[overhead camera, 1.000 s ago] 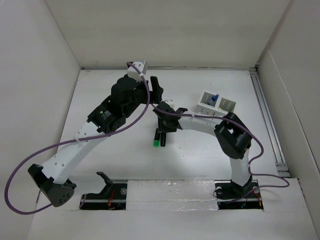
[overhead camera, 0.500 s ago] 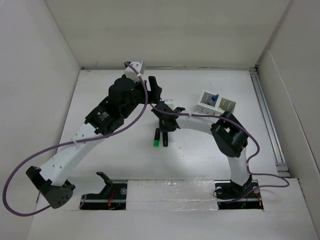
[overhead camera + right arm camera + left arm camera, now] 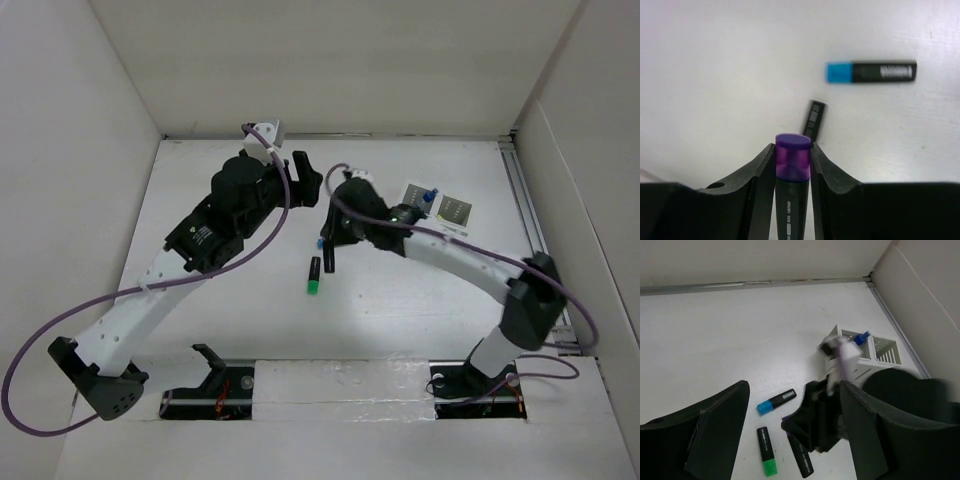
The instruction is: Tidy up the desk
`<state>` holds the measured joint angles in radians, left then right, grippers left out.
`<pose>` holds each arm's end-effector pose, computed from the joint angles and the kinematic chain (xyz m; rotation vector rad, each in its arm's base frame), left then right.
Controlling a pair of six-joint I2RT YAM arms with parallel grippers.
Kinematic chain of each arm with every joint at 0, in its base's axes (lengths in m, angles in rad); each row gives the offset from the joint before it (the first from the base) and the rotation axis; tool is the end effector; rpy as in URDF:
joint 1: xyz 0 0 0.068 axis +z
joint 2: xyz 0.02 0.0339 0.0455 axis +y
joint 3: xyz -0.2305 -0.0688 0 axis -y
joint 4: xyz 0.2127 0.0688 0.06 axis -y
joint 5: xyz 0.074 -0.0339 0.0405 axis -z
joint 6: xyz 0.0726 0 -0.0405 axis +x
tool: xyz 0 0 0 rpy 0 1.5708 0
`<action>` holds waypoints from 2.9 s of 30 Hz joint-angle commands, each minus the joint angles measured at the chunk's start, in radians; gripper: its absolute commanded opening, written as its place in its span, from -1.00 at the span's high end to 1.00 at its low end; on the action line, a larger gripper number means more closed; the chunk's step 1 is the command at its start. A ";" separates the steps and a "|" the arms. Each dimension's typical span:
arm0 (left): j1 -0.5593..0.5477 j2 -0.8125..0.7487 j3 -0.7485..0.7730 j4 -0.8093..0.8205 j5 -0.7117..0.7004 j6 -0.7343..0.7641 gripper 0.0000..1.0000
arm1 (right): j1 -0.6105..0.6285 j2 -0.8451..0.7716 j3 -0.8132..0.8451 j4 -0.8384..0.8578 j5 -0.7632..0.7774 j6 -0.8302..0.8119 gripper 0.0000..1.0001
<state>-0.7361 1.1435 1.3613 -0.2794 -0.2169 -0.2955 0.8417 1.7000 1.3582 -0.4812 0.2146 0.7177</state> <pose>0.2060 -0.1655 0.4189 0.1967 1.6548 -0.6118 0.2572 0.2647 0.2210 -0.0479 2.4245 0.4827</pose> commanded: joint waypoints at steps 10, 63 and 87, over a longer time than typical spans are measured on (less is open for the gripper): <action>-0.002 0.081 0.111 0.016 0.048 -0.033 -0.37 | -0.475 -0.583 -0.228 0.208 -0.060 0.057 0.79; -0.002 0.030 0.042 0.023 0.036 -0.028 -0.38 | -0.610 -0.141 -0.074 0.015 0.594 -0.113 0.51; -0.002 0.033 0.076 0.014 0.004 -0.027 -0.38 | -0.510 -0.327 -0.068 -0.034 0.422 -0.104 -0.12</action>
<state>-0.7361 1.1831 1.3773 -0.2817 -0.1894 -0.3370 0.2962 1.4204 1.2743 -0.5098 0.6823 0.6136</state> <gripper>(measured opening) 0.688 0.567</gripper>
